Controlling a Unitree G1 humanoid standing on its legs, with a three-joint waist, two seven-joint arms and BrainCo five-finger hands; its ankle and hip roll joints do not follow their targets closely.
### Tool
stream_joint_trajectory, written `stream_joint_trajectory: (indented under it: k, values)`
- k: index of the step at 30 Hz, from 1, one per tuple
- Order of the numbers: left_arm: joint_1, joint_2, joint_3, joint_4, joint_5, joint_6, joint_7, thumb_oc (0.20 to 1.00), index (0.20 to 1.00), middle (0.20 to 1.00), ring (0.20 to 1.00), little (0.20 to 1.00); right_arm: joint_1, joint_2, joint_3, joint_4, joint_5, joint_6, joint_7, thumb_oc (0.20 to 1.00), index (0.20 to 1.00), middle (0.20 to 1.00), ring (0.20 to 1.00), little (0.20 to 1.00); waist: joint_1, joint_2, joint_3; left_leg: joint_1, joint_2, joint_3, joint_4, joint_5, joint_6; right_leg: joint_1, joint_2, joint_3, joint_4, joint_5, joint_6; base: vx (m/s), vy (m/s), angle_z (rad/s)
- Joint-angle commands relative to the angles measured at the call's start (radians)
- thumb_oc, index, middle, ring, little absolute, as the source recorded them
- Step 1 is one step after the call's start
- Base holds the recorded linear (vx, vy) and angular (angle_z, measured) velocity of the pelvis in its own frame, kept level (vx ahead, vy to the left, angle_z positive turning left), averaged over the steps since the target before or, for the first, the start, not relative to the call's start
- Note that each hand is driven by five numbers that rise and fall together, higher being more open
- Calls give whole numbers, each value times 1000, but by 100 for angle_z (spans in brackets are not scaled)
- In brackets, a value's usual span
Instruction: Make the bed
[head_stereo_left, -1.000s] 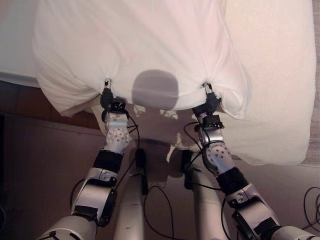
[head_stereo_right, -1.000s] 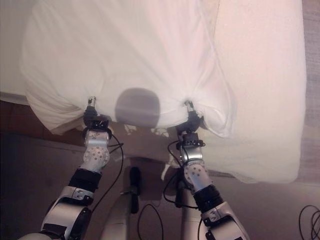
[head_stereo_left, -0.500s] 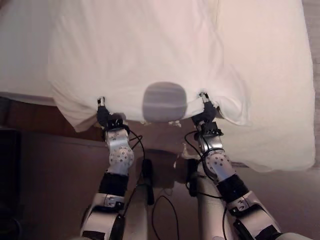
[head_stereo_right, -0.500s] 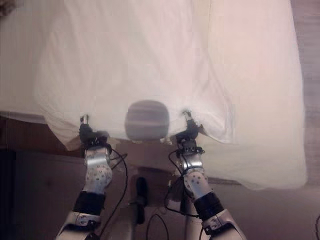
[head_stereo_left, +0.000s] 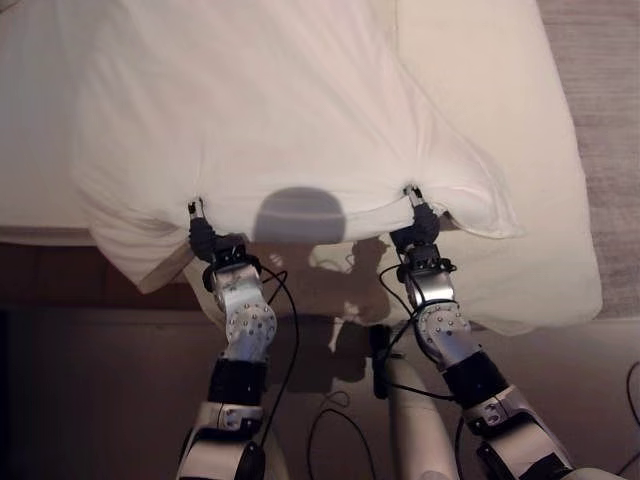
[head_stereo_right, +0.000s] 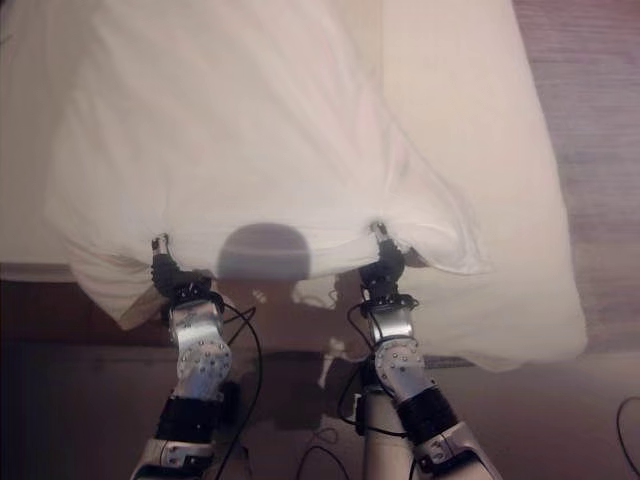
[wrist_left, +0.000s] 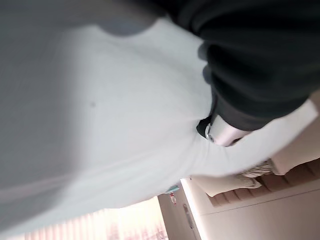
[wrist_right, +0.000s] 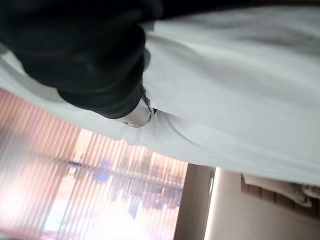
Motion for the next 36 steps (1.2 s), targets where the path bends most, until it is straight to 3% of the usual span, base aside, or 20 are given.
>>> stream_joint_trajectory:
  k: [1, 2, 3, 4, 5, 6, 7, 8, 9, 10, 11, 14, 17, 20, 25, 26, 30, 32, 33, 36]
  values:
    - [69, 139, 138, -96, 14, -95, -106, 200, 200, 200, 200, 200, 46, -29, -117, -125, -22, -93, 50, 200, 200, 200, 200, 200, 2, 0, -89, -45, -59, -5, 140, -92, 144, 162, -136, -24, -332, 352, 128, 6, 588, 35]
    - [69, 140, 138, -96, 13, -95, -106, 200, 200, 200, 200, 200, 46, -29, -117, -125, -22, -93, 50, 200, 200, 200, 200, 200, 1, -1, -90, -47, -61, -5, 141, -92, 145, 162, -137, -24, -335, 354, 128, -12, 760, 2]
    - [75, 145, 125, -102, 25, -81, -117, 200, 200, 200, 200, 200, 47, -12, -112, -144, -30, -86, 56, 200, 200, 200, 200, 200, 21, 11, -85, -45, -72, 52, 154, -113, 169, 190, -148, -137, -385, 323, 100, -70, 644, -38]
    - [70, 154, 116, -94, 26, -69, -124, 200, 200, 200, 200, 200, 67, -9, -113, -145, -40, -80, 58, 200, 200, 200, 200, 200, 5, 9, -87, -56, -102, 53, 140, -100, 182, 189, -119, -102, -361, 272, 87, -87, 833, -62]
    - [64, 150, 109, -95, 26, -70, -121, 200, 200, 200, 200, 200, 71, -4, -111, -143, -30, -85, 59, 200, 200, 200, 200, 200, -4, 20, -85, -54, -117, 55, 123, -93, 195, 180, -80, -72, -330, 234, 78, -122, 723, -60]
    - [68, 144, 106, -95, 33, -56, -119, 200, 200, 200, 200, 200, 77, 0, -106, -141, -33, -90, 52, 200, 200, 200, 200, 200, -11, 22, -85, -46, -146, 81, 79, -66, 206, 144, 4, -78, -271, 146, 51, -79, 520, -39]
    - [68, 143, 106, -95, 34, -56, -118, 200, 200, 200, 200, 200, 78, -1, -105, -141, -32, -90, 52, 200, 200, 200, 200, 200, -11, 21, -86, -44, -145, 82, 74, -64, 205, 141, 5, -77, -265, 141, 50, -124, 575, -45]
    - [84, 136, 103, -102, 51, -37, -113, 200, 200, 200, 200, 200, 90, -1, -92, -131, -33, -83, 59, 200, 200, 200, 200, 200, -12, 18, -75, -13, -164, 112, 12, -43, 216, 137, 98, -116, -184, 67, 20, -79, 326, -40]
    - [89, 134, 105, -105, 57, -33, -108, 200, 200, 200, 200, 200, 88, 1, -89, -132, -34, -86, 62, 200, 200, 200, 200, 200, -11, 13, -77, 6, -174, 123, -28, -32, 218, 145, 133, -123, -174, 43, 15, -91, 331, -32]
    - [89, 134, 105, -106, 58, -33, -108, 200, 200, 200, 200, 200, 87, 1, -89, -132, -34, -86, 62, 200, 200, 200, 200, 200, -11, 11, -77, 6, -175, 124, -33, -27, 218, 144, 132, -122, -176, 46, 15, -60, 225, -10]
    - [102, 129, 107, -108, 74, -19, -101, 200, 200, 200, 200, 200, 104, -8, -74, -141, -56, -84, 63, 200, 200, 200, 200, 200, -14, 8, -73, 43, -200, 140, -93, -3, 224, 131, 239, -107, -95, 3, 1, -48, 138, -7]
    - [119, 126, 109, -108, 93, -10, -92, 200, 200, 200, 200, 200, 109, -18, -60, -133, -81, -70, 62, 200, 200, 200, 200, 200, -9, 3, -81, 45, -219, 166, -120, 19, 226, 164, 260, -139, -114, -14, -15, -61, 134, -28]
    - [131, 112, 103, -109, 97, -3, -79, 200, 200, 200, 200, 200, 112, -36, -43, -122, -101, -56, 66, 200, 200, 200, 200, 200, -6, 20, -81, 47, -232, 171, -122, 30, 233, 148, 320, -81, -85, -36, -45, -64, 36, -24]
    - [132, 103, 105, -108, 88, -9, -78, 200, 200, 200, 200, 200, 103, -39, -39, -121, -98, -53, 60, 200, 200, 200, 200, 200, -1, 34, -78, 35, -232, 182, -109, 31, 237, 152, 307, -79, -107, -31, -47, -78, -7, -13]
    - [136, 72, 91, -93, 62, -9, -67, 200, 200, 200, 200, 200, 95, -40, -52, -105, -100, -62, 26, 200, 200, 200, 200, 200, -1, 71, -90, 4, -213, 197, -113, 79, 207, 170, 294, -96, -174, -25, -52, -120, -162, -14]
    - [141, 62, 85, -82, 58, 1, -78, 200, 200, 200, 200, 200, 105, -51, -71, -99, -104, -70, 19, 200, 200, 200, 200, 200, -9, 78, -79, -37, -198, 210, -26, 102, 163, 200, 274, -113, -197, -36, -67, -77, -140, 12]
    - [151, 48, 91, -83, 57, -6, -81, 200, 200, 200, 200, 200, 94, -70, -67, -91, -122, -72, 11, 200, 200, 200, 200, 200, 5, 85, -57, -61, -218, 130, 61, 117, 127, 209, 265, -110, -184, -38, -78, -106, -65, 31]
    - [164, 48, 102, -93, 74, -5, -74, 200, 200, 200, 200, 200, 90, -74, -66, -87, -127, -77, -3, 200, 200, 200, 200, 200, 2, 62, -58, -62, -164, 101, 87, 86, 157, 199, 238, -90, -168, -40, -74, -70, 5, -8]
    - [168, 57, 111, -112, 93, -7, -70, 200, 200, 200, 200, 200, 79, -69, -65, -81, -122, -79, -4, 200, 200, 200, 200, 200, 12, 42, -61, -61, -129, 13, 76, 94, 164, 186, 227, -64, -158, -38, -75, -56, 42, 0]
    - [175, 75, 129, -135, 122, -15, -53, 200, 200, 200, 200, 200, 82, -61, -64, -66, -96, -91, 1, 200, 200, 200, 200, 200, 23, 19, -76, 12, 10, -125, -102, 213, 137, 153, 219, -19, -113, -53, -71, 8, 108, -9]
